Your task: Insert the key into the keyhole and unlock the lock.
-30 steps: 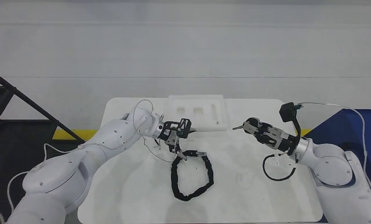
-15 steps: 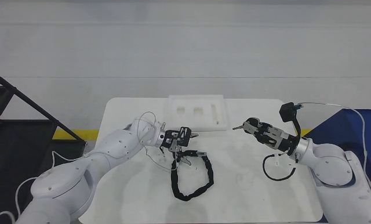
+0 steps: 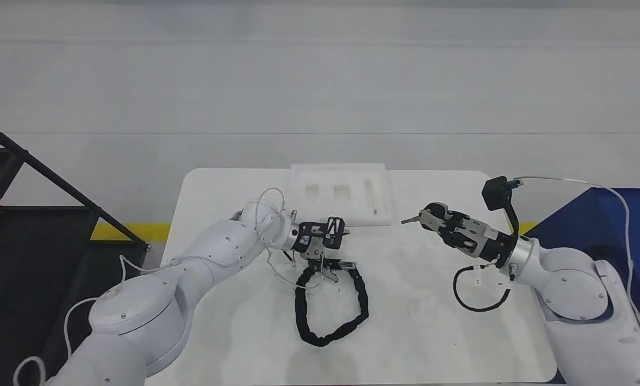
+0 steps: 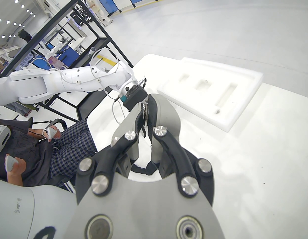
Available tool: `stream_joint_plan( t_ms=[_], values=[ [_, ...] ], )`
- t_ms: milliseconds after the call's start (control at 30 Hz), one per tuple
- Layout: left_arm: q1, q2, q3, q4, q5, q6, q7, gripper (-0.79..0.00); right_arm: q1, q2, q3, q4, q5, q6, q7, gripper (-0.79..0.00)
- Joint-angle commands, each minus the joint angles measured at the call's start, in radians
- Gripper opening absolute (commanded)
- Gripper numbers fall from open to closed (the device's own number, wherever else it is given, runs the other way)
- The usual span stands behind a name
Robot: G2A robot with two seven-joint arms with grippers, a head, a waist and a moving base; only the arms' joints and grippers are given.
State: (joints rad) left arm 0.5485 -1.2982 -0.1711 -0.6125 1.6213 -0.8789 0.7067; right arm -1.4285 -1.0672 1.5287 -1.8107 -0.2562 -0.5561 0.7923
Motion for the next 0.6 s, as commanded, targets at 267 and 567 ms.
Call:
stream_joint_plan(
  t_ms=[267, 567],
  values=[
    [0.02, -0.044, 0.001, 0.106, 0.082, 0.012, 0.093, -0.185, 0.0, 0.0, 0.0, 0.0, 0.0, 0.0, 0.0, -0.785],
    [0.017, -0.079, 0.001, 0.145, 0.128, 0.013, 0.109, -0.403, 0.0, 0.0, 0.0, 0.0, 0.0, 0.0, 0.0, -0.785]
  ],
)
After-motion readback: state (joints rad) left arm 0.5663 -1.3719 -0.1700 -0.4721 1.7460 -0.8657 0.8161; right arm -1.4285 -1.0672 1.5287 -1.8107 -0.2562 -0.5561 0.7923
